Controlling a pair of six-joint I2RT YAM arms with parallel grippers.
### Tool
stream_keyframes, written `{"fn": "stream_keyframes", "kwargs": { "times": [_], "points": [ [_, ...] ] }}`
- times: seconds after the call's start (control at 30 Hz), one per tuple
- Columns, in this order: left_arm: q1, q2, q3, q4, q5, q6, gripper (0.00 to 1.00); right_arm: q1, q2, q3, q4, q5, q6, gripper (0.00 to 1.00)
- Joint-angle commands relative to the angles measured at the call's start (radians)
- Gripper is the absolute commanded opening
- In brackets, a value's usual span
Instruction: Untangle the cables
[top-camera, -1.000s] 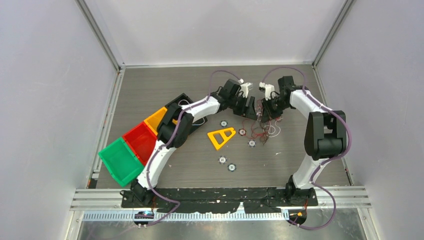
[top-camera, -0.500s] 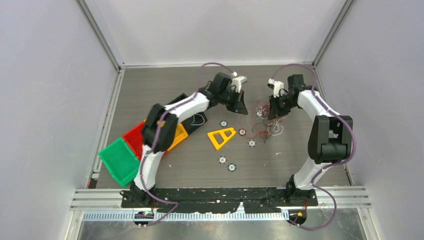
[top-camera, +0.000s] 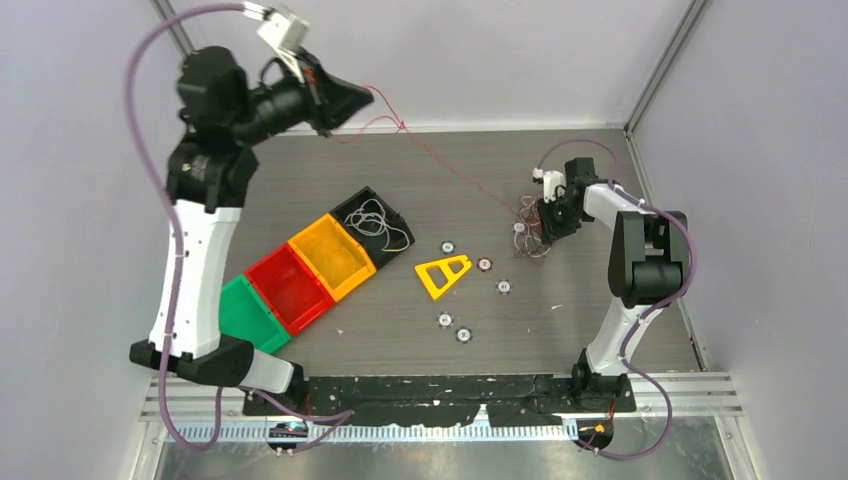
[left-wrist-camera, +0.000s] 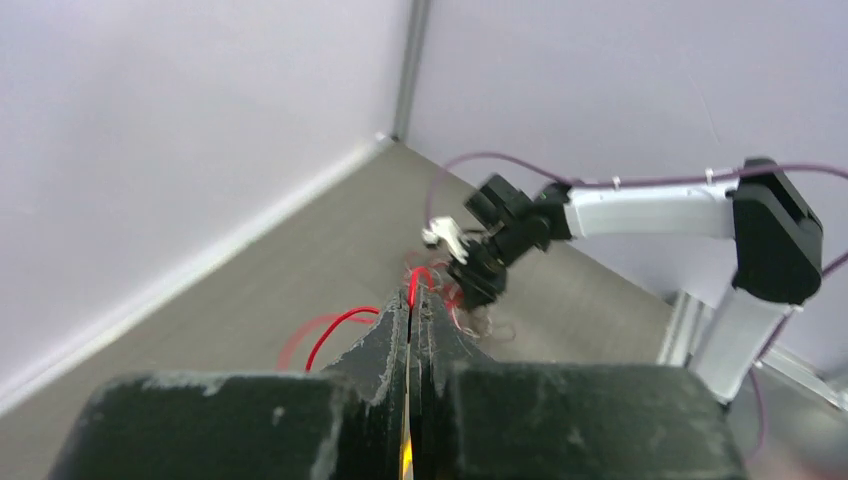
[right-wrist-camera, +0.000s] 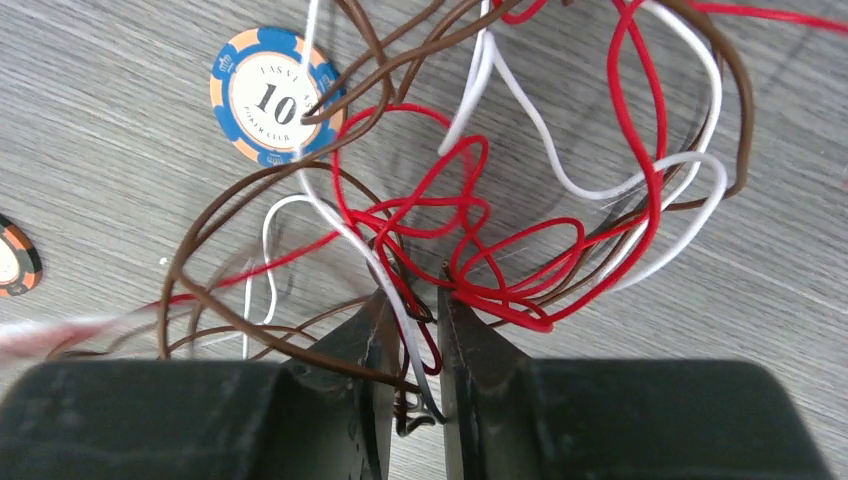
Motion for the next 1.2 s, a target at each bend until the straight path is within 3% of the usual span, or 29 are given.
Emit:
{"fn": "stream_keyframes", "kwargs": {
  "times": [0.0, 0.17, 0.5, 0.6, 0.67, 0.73, 0.83, 0.9, 1.07, 1.17],
  "points": [
    [0.114, 0.016, 0.185, -0.167, 0.025, -0.006, 0.00, -0.002, 0.027, 0.019, 0.027, 0.100, -0.007, 0.26],
    [0.236, 0.003, 0.270, -0.169, 0.039, -0.032, 0.00, -0.003, 0.032, 0.032, 0.018, 0.117, -0.012, 0.26],
    [0.610, 0.023, 0.469, -0.030, 0.175, -0.288, 0.00, -0.002, 0.038, 0.041, 0.002, 0.163, -0.028, 0.34],
    [0.710, 0.021, 0.463, 0.045, 0.234, -0.416, 0.00, -0.002, 0.040, 0.049, -0.010, 0.169, -0.036, 0.35],
    [0.743, 0.011, 0.449, 0.043, 0.262, -0.425, 0.00, -0.002, 0.032, 0.053, -0.014, 0.163, -0.038, 0.36],
    [0.771, -0.012, 0.418, 0.073, 0.265, -0.427, 0.00, -0.002, 0.025, 0.057, -0.011, 0.174, -0.041, 0.33],
    [0.810, -0.013, 0.447, 0.053, 0.238, -0.397, 0.00, -0.003, 0.036, 0.068, -0.011, 0.193, -0.046, 0.17],
    [0.840, -0.009, 0.482, 0.008, 0.210, -0.352, 0.00, -0.004, 0.045, 0.082, -0.026, 0.188, -0.047, 0.13],
    [0.949, -0.052, 0.491, 0.012, 0.127, -0.274, 0.00, -0.003, 0.032, 0.095, -0.039, 0.184, -0.051, 0.31],
    [0.947, -0.080, 0.439, 0.034, 0.225, -0.304, 0.00, -0.003, 0.010, 0.101, -0.074, 0.150, -0.082, 0.46]
  ]
}}
